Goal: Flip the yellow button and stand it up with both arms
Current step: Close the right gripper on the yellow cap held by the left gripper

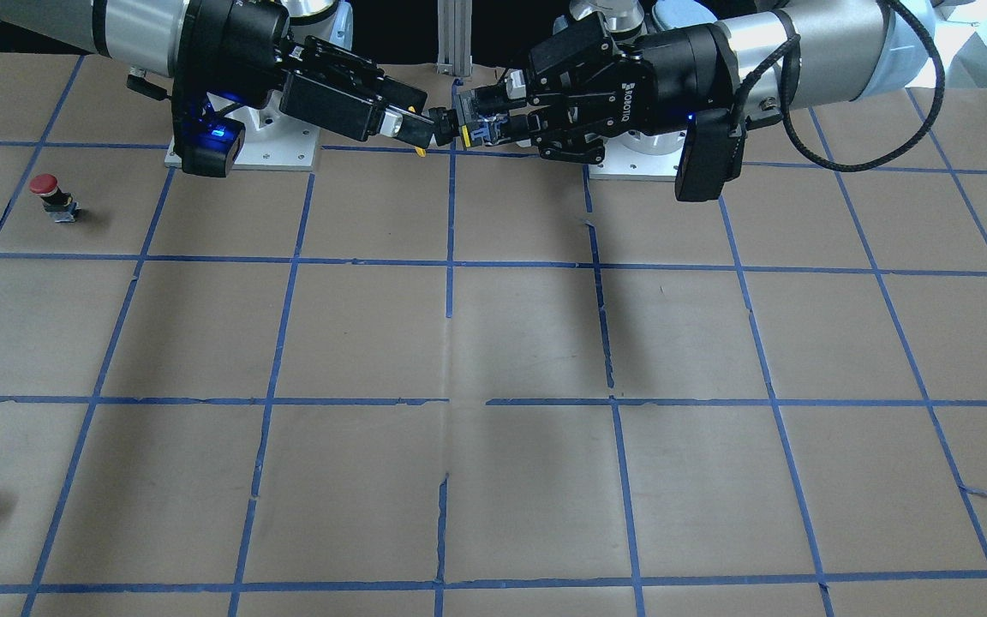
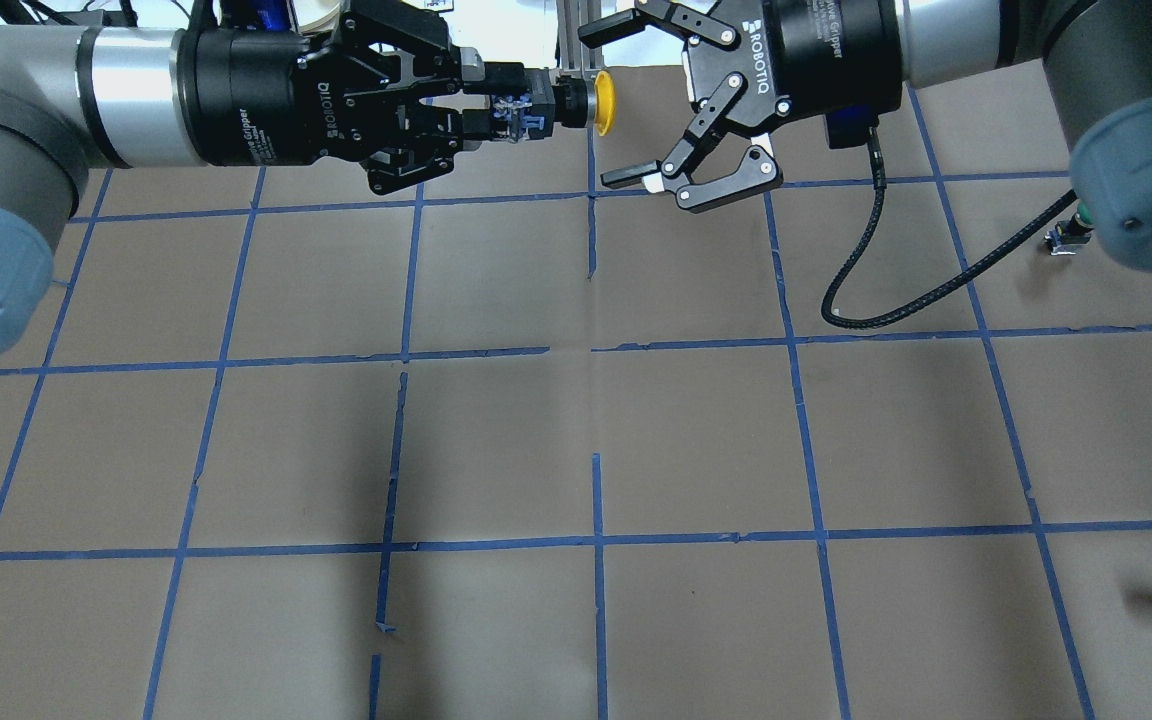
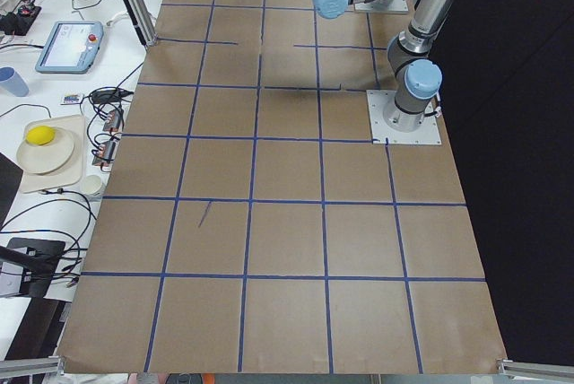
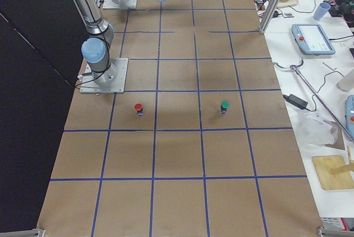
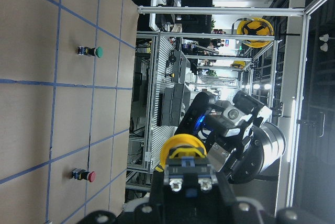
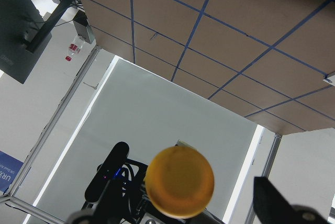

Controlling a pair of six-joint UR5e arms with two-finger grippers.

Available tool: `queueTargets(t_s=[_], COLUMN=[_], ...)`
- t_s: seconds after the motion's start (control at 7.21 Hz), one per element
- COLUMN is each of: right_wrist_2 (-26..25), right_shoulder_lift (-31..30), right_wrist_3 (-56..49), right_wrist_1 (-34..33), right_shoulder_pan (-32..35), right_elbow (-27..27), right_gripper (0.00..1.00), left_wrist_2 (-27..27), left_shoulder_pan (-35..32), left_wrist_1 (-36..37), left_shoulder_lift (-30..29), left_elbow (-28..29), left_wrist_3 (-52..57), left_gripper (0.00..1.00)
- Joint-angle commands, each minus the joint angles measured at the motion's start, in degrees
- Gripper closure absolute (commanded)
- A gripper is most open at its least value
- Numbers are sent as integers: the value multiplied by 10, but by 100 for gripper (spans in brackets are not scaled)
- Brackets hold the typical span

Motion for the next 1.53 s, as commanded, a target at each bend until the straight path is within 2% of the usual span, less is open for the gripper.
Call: queueTargets(t_s=[0.0, 0.14, 0.69, 0.83, 0.97, 1.39], right_wrist_2=[0, 0, -8, -3, -1, -1], right_shoulder_lift=[0, 0, -3, -3, -3, -3], right_wrist_3=[9, 9, 10, 18, 18, 18], right_wrist_1=[0, 0, 2, 2, 1, 1], right_shoulder_pan=[-1, -1, -1, -1, -1, -3], right_elbow=[0, 5, 7, 6, 6, 6], right_gripper=[42, 45, 43, 63, 77, 79], left_wrist_2=[-1, -1, -1, -1, -1, -1], left_shoulder_pan=[-1, 0, -1, -1, -1, -1], left_wrist_1=[2, 6, 8, 8, 8, 10], left_shoulder_lift=[0, 0, -1, -1, -2, -4], left_elbow=[-4, -4, -4, -4, -4, -4], left_wrist_3=[0, 0, -1, -1, -1, -1], left_gripper=[100, 100, 100, 100, 100, 100])
